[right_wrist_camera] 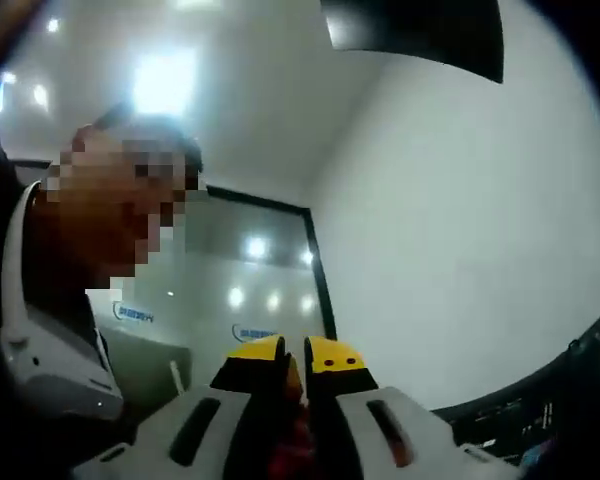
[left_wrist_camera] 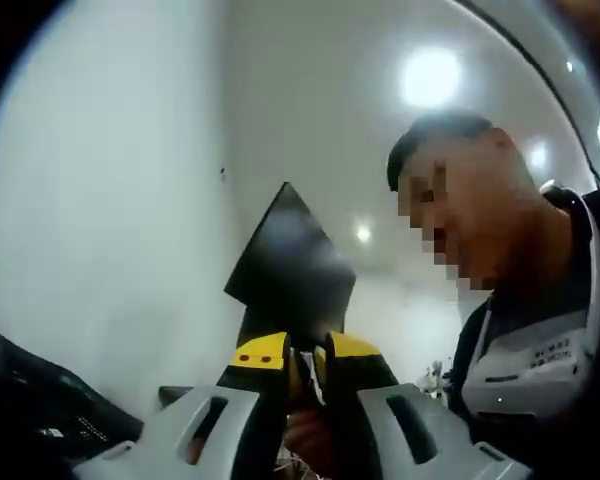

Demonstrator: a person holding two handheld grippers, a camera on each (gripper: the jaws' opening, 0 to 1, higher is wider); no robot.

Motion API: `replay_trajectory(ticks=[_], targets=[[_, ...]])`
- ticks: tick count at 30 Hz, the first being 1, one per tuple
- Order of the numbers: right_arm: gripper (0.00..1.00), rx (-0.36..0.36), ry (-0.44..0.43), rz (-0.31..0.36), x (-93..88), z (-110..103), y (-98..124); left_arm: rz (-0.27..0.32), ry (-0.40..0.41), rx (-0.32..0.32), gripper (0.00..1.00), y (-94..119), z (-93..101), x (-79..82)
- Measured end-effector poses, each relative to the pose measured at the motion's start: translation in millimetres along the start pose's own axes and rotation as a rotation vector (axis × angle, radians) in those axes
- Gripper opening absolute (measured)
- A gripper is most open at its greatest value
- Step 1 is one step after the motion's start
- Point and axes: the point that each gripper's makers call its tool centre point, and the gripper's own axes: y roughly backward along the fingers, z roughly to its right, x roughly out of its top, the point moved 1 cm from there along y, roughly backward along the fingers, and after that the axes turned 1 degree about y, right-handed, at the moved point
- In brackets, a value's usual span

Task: Pick up the tools and put them into their designated positions in the toolbox.

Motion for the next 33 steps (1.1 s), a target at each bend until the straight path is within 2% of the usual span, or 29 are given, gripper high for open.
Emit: replay_trajectory(ticks=[4, 8, 9, 10, 11, 12, 14, 15, 16, 17, 18, 19, 20, 21, 22, 23, 24, 26, 28, 29, 31, 33], targets=[[0.08, 0.006, -0.008, -0.007, -1.3, -0.9, 0.4, -0.025, -0.029, 0.010, 0.11, 7.9, -0.1, -4.0], [0.09, 0.002, 0.006, -0.047, -8.4, 0.6, 3.0, -0.022, -0.033, 0.013, 0.11, 24.1, -3.1, -9.1], [0.09, -0.004, 0.018, -0.070, -12.4, 1.2, 3.8, -0.030, -0.037, 0.013, 0.11, 28.9, -3.7, -14.3], [0.11, -0.006, 0.032, -0.091, -15.0, 1.5, 5.3, -0.082, -0.072, 0.007, 0.11, 37.4, -4.9, -29.0], [0.12, -0.024, 0.083, -0.121, -14.5, 5.4, 9.2, -0.130, -0.101, 0.013, 0.11, 43.7, -6.8, -42.1], [0.12, -0.091, 0.139, -0.139, -9.9, 17.6, 13.4, -0.191, -0.123, 0.035, 0.11, 50.0, -11.4, -57.1], [0.12, -0.271, 0.262, -0.196, 0.8, 51.1, 25.1, -0.297, -0.172, 0.068, 0.11, 62.1, -20.5, -85.0], [0.12, -0.385, 0.321, -0.234, 6.9, 72.0, 33.4, -0.335, -0.175, 0.086, 0.11, 67.4, -25.1, -96.8], [0.12, -0.509, 0.385, -0.309, 10.5, 94.8, 46.6, -0.359, -0.182, 0.101, 0.11, 71.2, -29.0, -106.1], [0.12, -0.564, 0.418, -0.339, 16.3, 106.8, 54.2, -0.354, -0.181, 0.111, 0.11, 73.5, -32.3, -111.0], [0.12, -0.614, 0.423, -0.329, 24.5, 117.7, 58.9, -0.351, -0.170, 0.116, 0.11, 75.3, -34.0, -114.0], [0.12, -0.699, 0.416, -0.390, 25.3, 132.4, 71.3, -0.345, -0.147, 0.122, 0.11, 78.6, -36.0, -117.5], [0.12, -0.728, 0.442, -0.413, 30.1, 141.0, 77.2, -0.332, -0.129, 0.130, 0.12, 81.3, -38.2, -119.1], [0.12, -0.758, 0.508, -0.415, 36.8, 149.9, 82.5, -0.364, -0.148, 0.152, 0.12, 84.2, -42.2, -120.9], [0.12, -0.844, 0.556, -0.511, 34.4, 165.3, 99.8, -0.365, -0.196, 0.142, 0.13, 83.4, -42.2, -117.3], [0.12, -0.866, 0.595, -0.572, 29.8, 173.7, 106.8, -0.341, -0.175, 0.136, 0.13, 83.3, -41.5, -115.0], [0.12, -0.877, 0.641, -0.626, 25.0, 181.1, 112.8, -0.338, -0.118, 0.154, 0.13, 84.4, -44.1, -115.7], [0.12, -0.900, 0.676, -0.730, 11.9, 193.2, 127.2, -0.357, -0.154, 0.178, 0.13, 89.0, -49.5, -116.3], [0.12, -0.892, 0.629, -0.827, -11.1, 203.9, 142.8, -0.355, -0.140, 0.180, 0.13, 91.0, -48.9, -116.4], [0.12, -0.894, 0.623, -0.859, -19.6, 207.9, 148.8, -0.357, -0.141, 0.177, 0.13, 91.2, -47.7, -116.5], [0.12, -0.916, 0.646, -0.858, -25.1, 213.9, 155.6, -0.357, -0.144, 0.163, 0.13, 90.8, -44.9, -116.7], [0.12, -0.939, 0.640, -0.892, -31.6, 217.2, 164.0, -0.378, -0.153, 0.164, 0.13, 90.5, -46.0, -121.5]])
